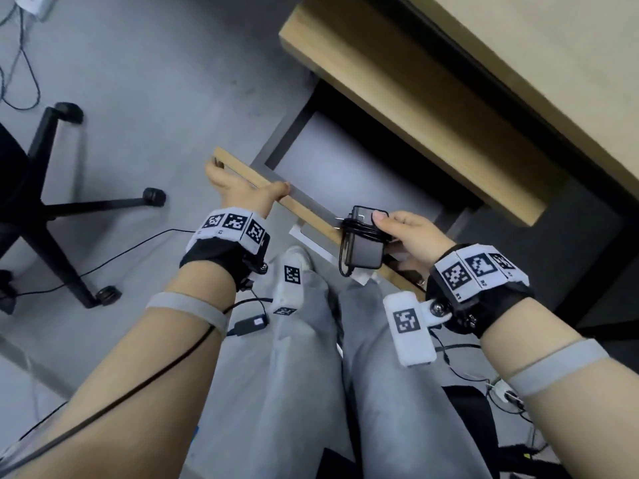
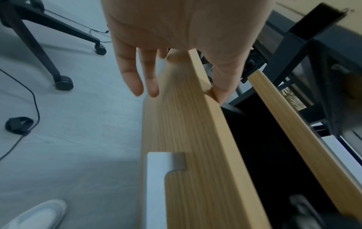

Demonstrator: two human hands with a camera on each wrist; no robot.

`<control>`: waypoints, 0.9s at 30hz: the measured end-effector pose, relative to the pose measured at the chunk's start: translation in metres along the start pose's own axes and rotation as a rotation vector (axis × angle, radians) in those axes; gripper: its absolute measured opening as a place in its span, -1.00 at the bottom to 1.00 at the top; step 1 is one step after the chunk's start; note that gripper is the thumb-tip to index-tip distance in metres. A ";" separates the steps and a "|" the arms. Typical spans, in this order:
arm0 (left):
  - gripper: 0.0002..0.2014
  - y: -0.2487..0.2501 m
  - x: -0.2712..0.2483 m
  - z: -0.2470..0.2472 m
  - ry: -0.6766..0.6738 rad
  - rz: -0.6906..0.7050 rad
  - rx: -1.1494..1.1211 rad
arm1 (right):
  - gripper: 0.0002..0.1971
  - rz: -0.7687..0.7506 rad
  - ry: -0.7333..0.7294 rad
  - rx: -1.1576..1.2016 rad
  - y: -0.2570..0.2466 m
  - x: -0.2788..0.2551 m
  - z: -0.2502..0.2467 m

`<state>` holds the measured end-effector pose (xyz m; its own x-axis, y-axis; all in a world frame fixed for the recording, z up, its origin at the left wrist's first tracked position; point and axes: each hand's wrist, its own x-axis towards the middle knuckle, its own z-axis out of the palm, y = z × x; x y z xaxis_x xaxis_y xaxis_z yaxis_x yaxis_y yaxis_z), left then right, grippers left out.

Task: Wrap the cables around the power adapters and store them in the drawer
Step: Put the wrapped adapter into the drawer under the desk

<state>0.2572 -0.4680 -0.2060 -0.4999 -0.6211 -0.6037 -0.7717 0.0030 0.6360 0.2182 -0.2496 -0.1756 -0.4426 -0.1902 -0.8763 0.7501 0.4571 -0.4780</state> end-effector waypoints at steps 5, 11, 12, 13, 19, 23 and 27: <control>0.16 -0.027 -0.002 -0.020 -0.045 0.101 0.055 | -0.78 -0.048 0.086 0.205 -0.018 0.022 0.042; 0.06 -0.061 -0.008 -0.045 -0.085 0.066 0.084 | -0.75 0.033 0.055 0.196 -0.012 0.064 0.092; 0.03 -0.065 -0.009 -0.049 -0.083 0.067 0.087 | -0.75 0.050 0.038 0.172 -0.008 0.069 0.099; 0.00 -0.068 -0.010 -0.052 -0.079 0.069 0.088 | -0.75 0.064 0.025 0.143 -0.005 0.073 0.106; -0.12 -0.092 -0.016 -0.066 -0.007 0.059 0.064 | -0.82 0.106 -0.025 0.050 0.014 0.078 0.131; -0.13 -0.105 -0.022 -0.074 0.041 0.016 0.011 | -0.67 0.140 -0.127 -0.085 0.016 0.069 0.140; -0.11 -0.115 -0.027 -0.083 0.057 -0.024 -0.039 | -0.64 0.112 -0.147 -0.223 0.021 0.067 0.151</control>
<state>0.3920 -0.5164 -0.2230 -0.4572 -0.6644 -0.5912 -0.7665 -0.0427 0.6408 0.2790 -0.3838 -0.2531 -0.2750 -0.2443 -0.9299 0.6566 0.6588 -0.3673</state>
